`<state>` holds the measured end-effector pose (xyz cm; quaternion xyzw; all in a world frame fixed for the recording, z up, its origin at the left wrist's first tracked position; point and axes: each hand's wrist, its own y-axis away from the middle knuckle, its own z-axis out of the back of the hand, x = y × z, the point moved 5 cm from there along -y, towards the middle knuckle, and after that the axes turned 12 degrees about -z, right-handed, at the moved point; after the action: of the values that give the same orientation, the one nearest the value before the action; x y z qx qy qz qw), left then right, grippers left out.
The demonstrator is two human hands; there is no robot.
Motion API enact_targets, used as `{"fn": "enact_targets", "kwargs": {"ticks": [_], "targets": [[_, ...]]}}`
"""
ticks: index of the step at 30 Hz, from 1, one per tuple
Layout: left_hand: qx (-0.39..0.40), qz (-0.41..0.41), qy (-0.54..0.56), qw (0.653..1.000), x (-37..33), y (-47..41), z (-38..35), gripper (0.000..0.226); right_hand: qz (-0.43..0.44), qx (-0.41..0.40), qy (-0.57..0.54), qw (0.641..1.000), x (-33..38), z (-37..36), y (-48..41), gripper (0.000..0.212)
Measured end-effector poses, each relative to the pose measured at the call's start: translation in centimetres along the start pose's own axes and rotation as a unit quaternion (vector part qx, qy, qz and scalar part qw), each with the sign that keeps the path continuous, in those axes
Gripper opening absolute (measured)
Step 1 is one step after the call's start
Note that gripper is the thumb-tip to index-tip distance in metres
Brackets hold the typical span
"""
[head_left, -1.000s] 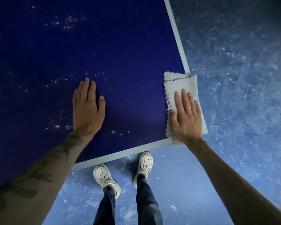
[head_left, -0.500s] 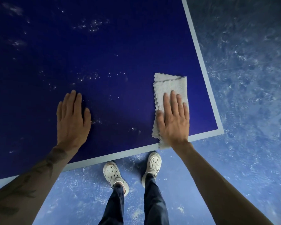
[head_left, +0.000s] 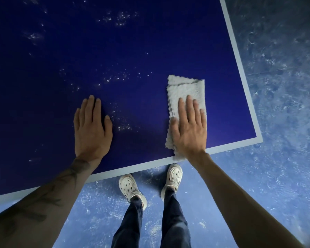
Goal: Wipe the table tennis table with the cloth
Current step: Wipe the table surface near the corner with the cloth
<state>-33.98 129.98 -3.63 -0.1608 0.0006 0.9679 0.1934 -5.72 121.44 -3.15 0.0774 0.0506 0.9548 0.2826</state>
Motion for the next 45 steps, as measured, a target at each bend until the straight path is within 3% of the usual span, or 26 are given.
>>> {"fn": "enact_targets", "kwargs": {"ticks": [3,6,9,11,14,17,21,24,26,29,32,36,39,42,45], "targets": [[-0.001,-0.002,0.004,1.000,0.0,0.0,0.1,0.060,-0.043,-0.015,-0.015,0.999,4.6,-0.5,-0.6,0.068],[0.001,0.008,0.031,0.999,0.0,-0.2,0.3,0.060,0.051,0.010,-0.030,0.998,10.3,-1.8,2.2,0.067],[0.002,-0.001,0.045,0.999,0.4,-0.8,1.2,0.059,0.152,0.040,-0.009,0.988,10.3,-2.3,5.0,0.067],[-0.002,-0.015,0.039,0.999,1.3,-1.6,1.9,0.058,0.121,0.040,-0.002,0.992,7.1,-1.6,4.2,0.066],[0.001,-0.017,0.024,1.000,3.1,-3.3,2.4,0.056,0.004,0.016,0.000,1.000,3.8,-0.2,1.0,0.066],[0.016,-0.029,0.007,0.999,4.2,-4.3,2.0,0.055,-0.050,-0.014,-0.013,0.999,7.5,-0.2,-1.3,0.068],[0.010,-0.042,-0.011,0.999,4.7,-4.2,1.5,0.054,0.075,0.008,-0.027,0.997,15.4,-2.5,1.5,0.066],[0.005,-0.041,-0.008,0.999,4.8,-4.3,1.7,0.053,0.152,0.028,-0.007,0.988,14.5,-2.7,3.4,0.066],[0.009,-0.036,-0.002,0.999,4.8,-4.4,1.7,0.053,0.119,0.031,-0.005,0.992,11.3,-1.7,1.8,0.066],[0.014,-0.030,-0.005,0.999,4.9,-4.3,1.6,0.054,0.003,0.005,-0.004,1.000,8.4,0.0,-2.4,0.066],[0.013,-0.033,-0.011,0.999,4.9,-4.3,1.5,0.054,-0.052,-0.016,-0.011,0.998,11.3,0.0,-4.7,0.068],[0.012,-0.041,-0.020,0.999,4.8,-4.5,1.5,0.056,0.082,0.011,-0.013,0.997,16.8,-1.9,-0.8,0.066],[0.013,-0.039,-0.019,0.999,4.9,-4.5,1.5,0.057,0.175,0.038,0.013,0.984,14.8,-2.5,2.1,0.065],[0.007,-0.038,-0.019,0.999,5.0,-4.4,1.4,0.057,0.087,0.011,0.016,0.996,9.7,-1.2,0.0,0.066],[0.005,-0.041,-0.021,0.999,5.1,-4.4,1.3,0.057,-0.027,-0.019,0.005,0.999,9.7,-0.6,-2.3,0.066]]}}
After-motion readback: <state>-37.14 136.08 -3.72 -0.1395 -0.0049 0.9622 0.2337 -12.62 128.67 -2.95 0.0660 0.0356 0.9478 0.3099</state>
